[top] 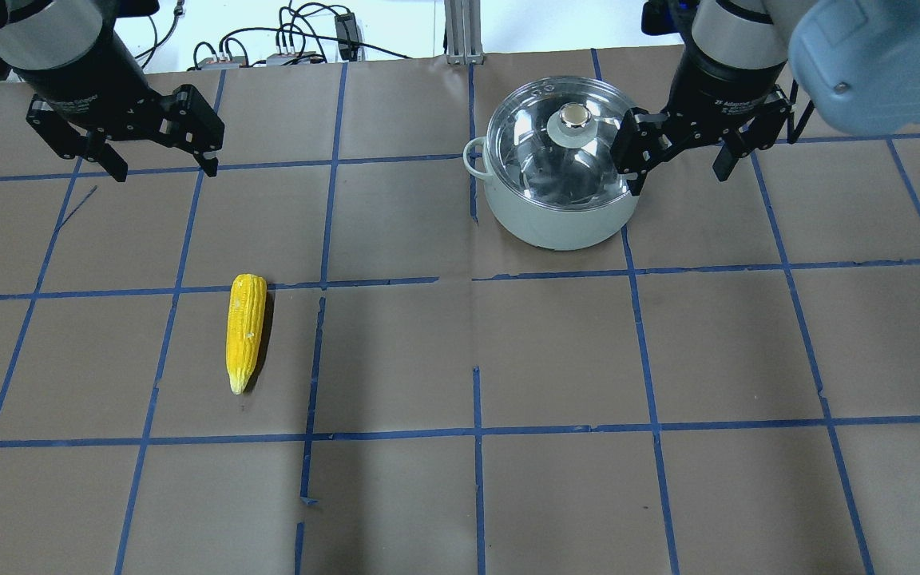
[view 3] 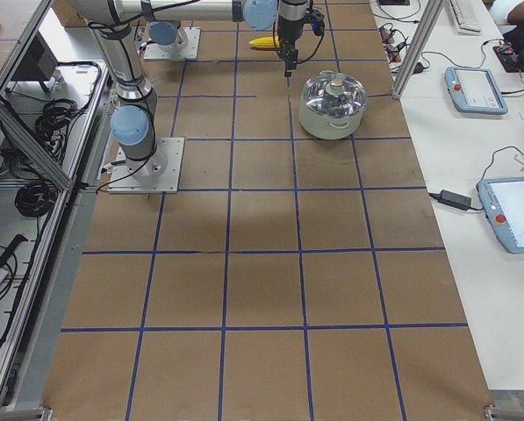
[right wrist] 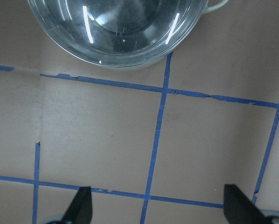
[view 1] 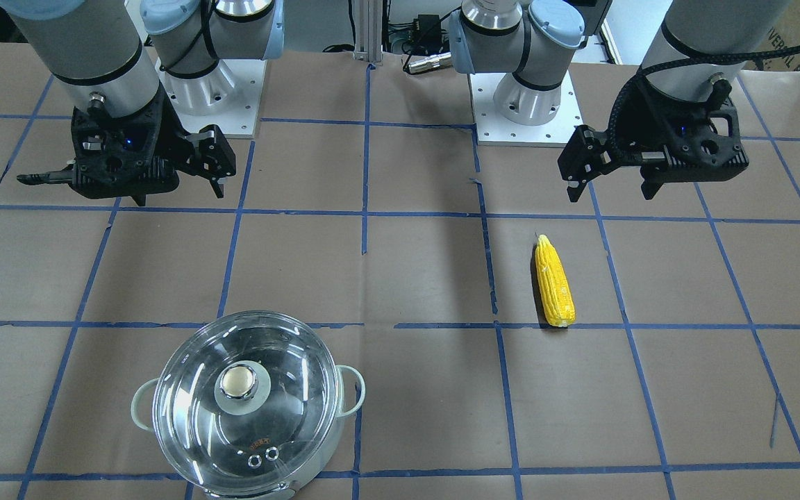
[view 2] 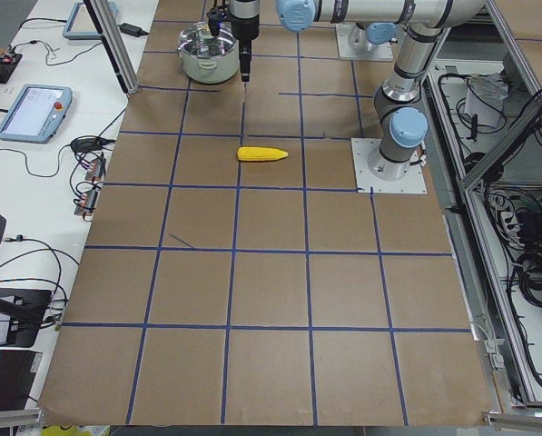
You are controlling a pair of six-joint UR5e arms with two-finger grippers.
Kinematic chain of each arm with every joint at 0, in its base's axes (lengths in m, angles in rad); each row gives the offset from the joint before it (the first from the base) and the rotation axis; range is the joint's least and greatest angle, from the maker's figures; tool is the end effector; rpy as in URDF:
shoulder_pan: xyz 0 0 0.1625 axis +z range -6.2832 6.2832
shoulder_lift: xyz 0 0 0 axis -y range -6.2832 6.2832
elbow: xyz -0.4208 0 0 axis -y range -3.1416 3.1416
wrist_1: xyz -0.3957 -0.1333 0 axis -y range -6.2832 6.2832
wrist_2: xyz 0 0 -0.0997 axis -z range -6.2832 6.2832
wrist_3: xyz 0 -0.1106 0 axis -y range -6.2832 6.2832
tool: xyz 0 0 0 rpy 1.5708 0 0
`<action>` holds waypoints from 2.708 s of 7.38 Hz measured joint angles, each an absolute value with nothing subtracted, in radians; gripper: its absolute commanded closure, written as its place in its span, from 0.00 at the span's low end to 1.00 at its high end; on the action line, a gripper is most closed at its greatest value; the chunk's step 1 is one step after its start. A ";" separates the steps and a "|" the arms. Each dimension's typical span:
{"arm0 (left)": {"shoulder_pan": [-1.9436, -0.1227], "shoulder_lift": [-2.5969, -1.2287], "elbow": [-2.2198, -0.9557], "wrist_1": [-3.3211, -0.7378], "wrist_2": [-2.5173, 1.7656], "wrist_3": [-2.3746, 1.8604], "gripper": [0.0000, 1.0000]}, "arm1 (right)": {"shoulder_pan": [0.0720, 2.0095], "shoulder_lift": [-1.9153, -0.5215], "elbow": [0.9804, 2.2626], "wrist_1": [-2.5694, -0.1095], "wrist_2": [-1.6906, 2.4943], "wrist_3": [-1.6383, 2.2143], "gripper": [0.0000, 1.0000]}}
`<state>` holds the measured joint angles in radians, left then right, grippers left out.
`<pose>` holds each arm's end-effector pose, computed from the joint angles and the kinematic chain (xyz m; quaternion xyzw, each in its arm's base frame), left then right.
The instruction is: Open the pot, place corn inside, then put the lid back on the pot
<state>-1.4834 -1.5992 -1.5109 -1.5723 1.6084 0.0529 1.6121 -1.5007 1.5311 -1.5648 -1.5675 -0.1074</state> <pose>-0.0841 -0.5197 0.4881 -0.0175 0.9996 -0.0136 0.0198 0.1550 -0.5146 0.4561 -0.0742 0.9971 0.0181 0.0022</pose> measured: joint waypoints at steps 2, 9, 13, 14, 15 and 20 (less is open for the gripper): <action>-1.488 -1.597 -1.518 -1.581 1.607 0.049 0.00 | 1.611 -1.500 1.529 -1.567 -1.567 -0.107 0.00; -1.496 -1.581 -1.538 -1.609 1.605 0.054 0.00 | 1.690 -1.062 1.150 -1.663 -1.556 -0.099 0.05; -1.496 -1.576 -1.547 -1.606 1.605 0.057 0.00 | 1.709 -0.957 1.068 -1.665 -1.560 -0.107 0.08; -1.496 -1.576 -1.548 -1.605 1.605 0.057 0.00 | 1.706 -0.955 1.071 -1.666 -1.561 -0.109 0.08; -1.496 -1.577 -1.549 -1.605 1.605 0.057 0.00 | 1.703 -0.954 1.074 -1.666 -1.561 -0.111 0.10; -1.496 -1.577 -1.551 -1.603 1.604 0.058 0.00 | 1.702 -0.954 1.089 -1.665 -1.565 -0.109 0.67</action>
